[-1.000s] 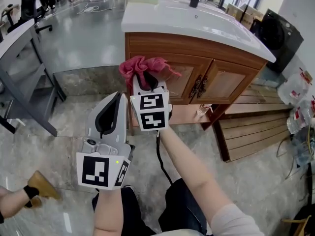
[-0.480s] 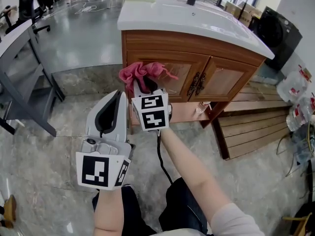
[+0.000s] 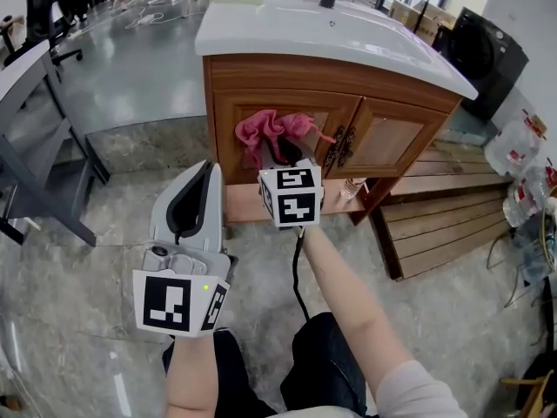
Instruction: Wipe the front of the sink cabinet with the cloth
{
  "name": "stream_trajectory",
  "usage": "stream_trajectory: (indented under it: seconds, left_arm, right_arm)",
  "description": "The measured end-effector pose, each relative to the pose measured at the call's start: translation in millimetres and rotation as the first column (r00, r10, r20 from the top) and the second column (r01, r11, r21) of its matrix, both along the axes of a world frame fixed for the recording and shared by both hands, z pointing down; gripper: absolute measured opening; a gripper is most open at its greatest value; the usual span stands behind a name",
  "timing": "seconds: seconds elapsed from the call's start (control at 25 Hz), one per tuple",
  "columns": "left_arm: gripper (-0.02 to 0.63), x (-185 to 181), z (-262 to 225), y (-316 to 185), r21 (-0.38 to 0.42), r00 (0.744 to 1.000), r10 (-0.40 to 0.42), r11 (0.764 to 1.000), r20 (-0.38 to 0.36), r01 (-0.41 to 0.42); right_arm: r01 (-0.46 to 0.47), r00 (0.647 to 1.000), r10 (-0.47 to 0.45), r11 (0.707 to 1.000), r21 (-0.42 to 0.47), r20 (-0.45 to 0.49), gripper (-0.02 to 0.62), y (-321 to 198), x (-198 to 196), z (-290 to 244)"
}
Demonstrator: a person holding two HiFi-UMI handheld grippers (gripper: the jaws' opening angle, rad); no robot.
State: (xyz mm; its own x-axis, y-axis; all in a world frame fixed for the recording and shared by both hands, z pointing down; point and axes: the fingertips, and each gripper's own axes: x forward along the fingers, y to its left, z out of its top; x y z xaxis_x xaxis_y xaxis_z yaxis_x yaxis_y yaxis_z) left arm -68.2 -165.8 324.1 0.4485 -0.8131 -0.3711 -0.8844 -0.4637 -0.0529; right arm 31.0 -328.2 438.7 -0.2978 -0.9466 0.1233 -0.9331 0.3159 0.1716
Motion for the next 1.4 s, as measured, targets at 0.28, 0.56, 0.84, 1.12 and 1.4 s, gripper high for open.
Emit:
stream_trajectory:
  seconds: [0.28, 0.56, 0.84, 1.12, 1.4]
  left_arm:
    - [0.006, 9, -2, 0, 0.003, 1.000, 0.018, 1.000, -0.010, -0.018]
    - [0.006, 15, -1, 1, 0.002, 1.000, 0.027, 1.000, -0.006, -0.027]
    - [0.006, 13, -2, 2, 0.002, 1.000, 0.020, 1.000, -0.003, -0.020]
    - [0.006, 10, -1, 1, 0.000, 1.000, 0.016, 1.000, -0.002, -0.016]
    - [0.006, 13, 0, 0, -0.002, 1.000, 0.018, 1.000, 0.001, -0.018]
  right_arm:
    - [-0.080, 0.997, 0.080, 0.997, -0.001, -0.001, 0.077, -2, 45, 1]
    - [-0.161, 0.986, 0.162, 0.987, -0.015, 0.028, 0.077, -3, 91, 0]
    - [-0.178, 0.983, 0.179, 0.984, -0.009, 0.044, 0.075, 4, 114, -8]
    - [-0.201, 0.978, 0.200, 0.980, 0.005, 0.063, 0.075, 7, 126, -11]
    - [-0.199, 0.980, 0.199, 0.980, 0.018, 0.030, 0.075, 8, 118, 5]
